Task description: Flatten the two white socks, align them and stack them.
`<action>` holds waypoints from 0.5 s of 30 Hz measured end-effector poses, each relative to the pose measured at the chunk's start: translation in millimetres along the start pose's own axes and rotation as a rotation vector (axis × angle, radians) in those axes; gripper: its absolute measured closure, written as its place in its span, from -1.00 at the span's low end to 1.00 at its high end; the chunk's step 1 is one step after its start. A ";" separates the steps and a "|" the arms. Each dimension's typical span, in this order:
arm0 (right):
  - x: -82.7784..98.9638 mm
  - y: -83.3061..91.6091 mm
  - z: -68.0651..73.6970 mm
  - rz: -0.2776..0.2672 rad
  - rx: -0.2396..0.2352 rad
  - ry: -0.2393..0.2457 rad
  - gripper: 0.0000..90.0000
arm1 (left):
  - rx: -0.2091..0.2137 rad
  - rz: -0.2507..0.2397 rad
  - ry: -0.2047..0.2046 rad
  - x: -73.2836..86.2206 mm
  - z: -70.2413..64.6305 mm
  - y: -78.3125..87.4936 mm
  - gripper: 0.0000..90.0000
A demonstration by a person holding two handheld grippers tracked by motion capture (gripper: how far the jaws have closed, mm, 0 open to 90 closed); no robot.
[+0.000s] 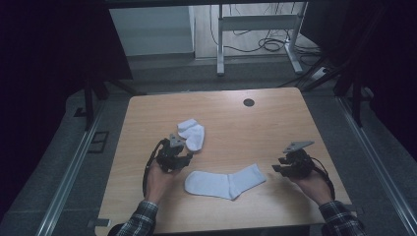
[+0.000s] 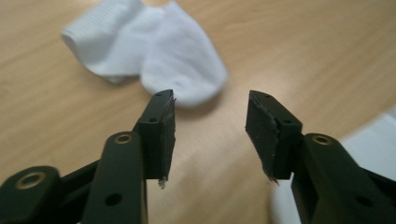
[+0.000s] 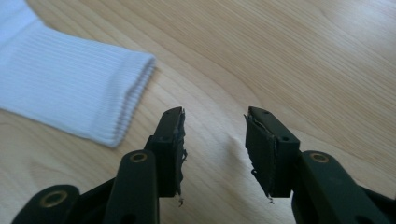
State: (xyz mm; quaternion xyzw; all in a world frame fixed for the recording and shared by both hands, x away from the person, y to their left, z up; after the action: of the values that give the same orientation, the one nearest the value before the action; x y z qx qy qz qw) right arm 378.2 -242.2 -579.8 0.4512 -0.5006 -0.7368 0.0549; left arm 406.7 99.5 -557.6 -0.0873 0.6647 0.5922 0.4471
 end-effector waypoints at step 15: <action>13.3 -14.7 -20.0 0.023 0.021 -0.043 0.06 | -0.069 0.047 0.084 -2.2 22.1 -55.4 0.26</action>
State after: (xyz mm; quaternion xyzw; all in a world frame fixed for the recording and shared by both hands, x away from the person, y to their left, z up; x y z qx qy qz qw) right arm 390.2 -255.8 -601.3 0.4301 -0.5146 -0.7402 0.0479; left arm 454.6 102.0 -593.0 -0.1117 0.6639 0.6210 0.4014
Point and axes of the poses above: each handheld gripper's, and its own axes: y roughly backward along the jaws, x roughly out of its underside, z roughly to its left, the point moved 10 cm from there along -y, roughly forward along the jaws, and after that the axes turned 6 degrees about -x, right-handed, at the moved point
